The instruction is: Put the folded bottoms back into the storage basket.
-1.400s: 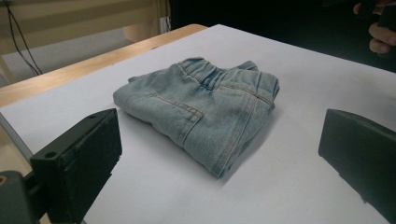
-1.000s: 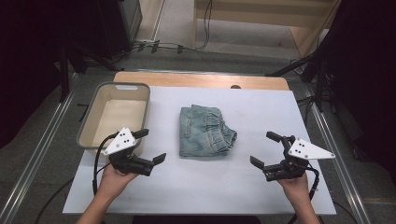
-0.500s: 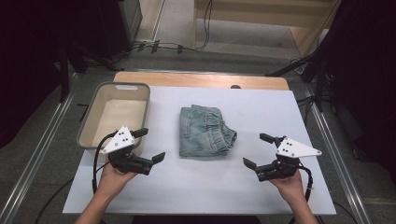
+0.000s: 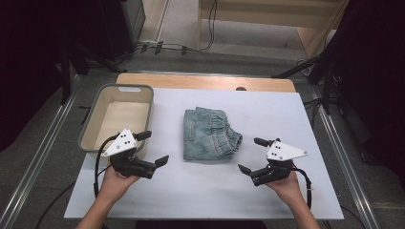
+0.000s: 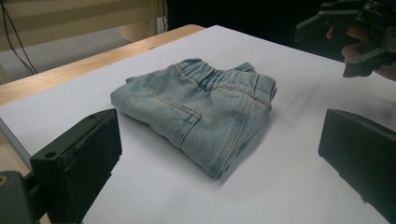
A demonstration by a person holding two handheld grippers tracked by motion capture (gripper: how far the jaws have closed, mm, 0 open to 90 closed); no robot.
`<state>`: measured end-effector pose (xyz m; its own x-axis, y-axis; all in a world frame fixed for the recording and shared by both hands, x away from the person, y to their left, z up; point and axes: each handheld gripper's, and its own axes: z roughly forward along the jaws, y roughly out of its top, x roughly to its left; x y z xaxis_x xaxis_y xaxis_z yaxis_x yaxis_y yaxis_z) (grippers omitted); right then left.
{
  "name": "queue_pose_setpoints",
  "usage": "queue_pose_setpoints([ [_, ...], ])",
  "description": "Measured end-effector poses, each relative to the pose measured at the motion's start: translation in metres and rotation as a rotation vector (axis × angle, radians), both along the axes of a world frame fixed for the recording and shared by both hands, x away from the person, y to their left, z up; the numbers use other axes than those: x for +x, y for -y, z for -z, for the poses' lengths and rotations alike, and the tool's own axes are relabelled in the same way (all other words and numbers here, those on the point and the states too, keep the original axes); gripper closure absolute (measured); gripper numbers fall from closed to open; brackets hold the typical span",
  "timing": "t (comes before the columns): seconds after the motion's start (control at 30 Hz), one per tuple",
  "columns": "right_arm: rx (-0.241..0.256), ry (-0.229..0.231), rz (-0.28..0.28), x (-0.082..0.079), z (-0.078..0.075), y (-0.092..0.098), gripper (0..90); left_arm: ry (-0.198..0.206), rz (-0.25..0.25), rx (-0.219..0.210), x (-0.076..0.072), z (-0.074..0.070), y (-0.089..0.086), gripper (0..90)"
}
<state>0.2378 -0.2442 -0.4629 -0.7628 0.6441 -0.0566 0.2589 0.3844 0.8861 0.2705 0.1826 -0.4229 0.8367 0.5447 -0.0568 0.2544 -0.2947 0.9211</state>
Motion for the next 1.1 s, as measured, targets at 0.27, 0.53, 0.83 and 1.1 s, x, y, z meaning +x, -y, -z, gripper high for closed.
queue_pose_setpoints([
  [0.27, -0.052, 0.000, -0.023, 0.009, 0.010, -0.010, 0.0, -0.005, -0.002, -0.001, 0.000, 0.000, 0.000, 0.0],
  [0.53, -0.092, -0.015, -0.069, 0.017, 0.021, -0.022, 0.0, -0.010, 0.003, 0.002, 0.000, 0.001, 0.001, 0.0],
  [0.83, -0.132, 0.009, -0.096, 0.026, 0.032, -0.031, 5.2, -0.017, 0.004, 0.007, 0.001, 0.002, 0.002, 0.0],
  [1.1, -0.180, 0.023, -0.095, 0.030, 0.038, -0.033, 12.8, -0.023, 0.009, 0.009, 0.001, 0.003, 0.004, 0.0],
])
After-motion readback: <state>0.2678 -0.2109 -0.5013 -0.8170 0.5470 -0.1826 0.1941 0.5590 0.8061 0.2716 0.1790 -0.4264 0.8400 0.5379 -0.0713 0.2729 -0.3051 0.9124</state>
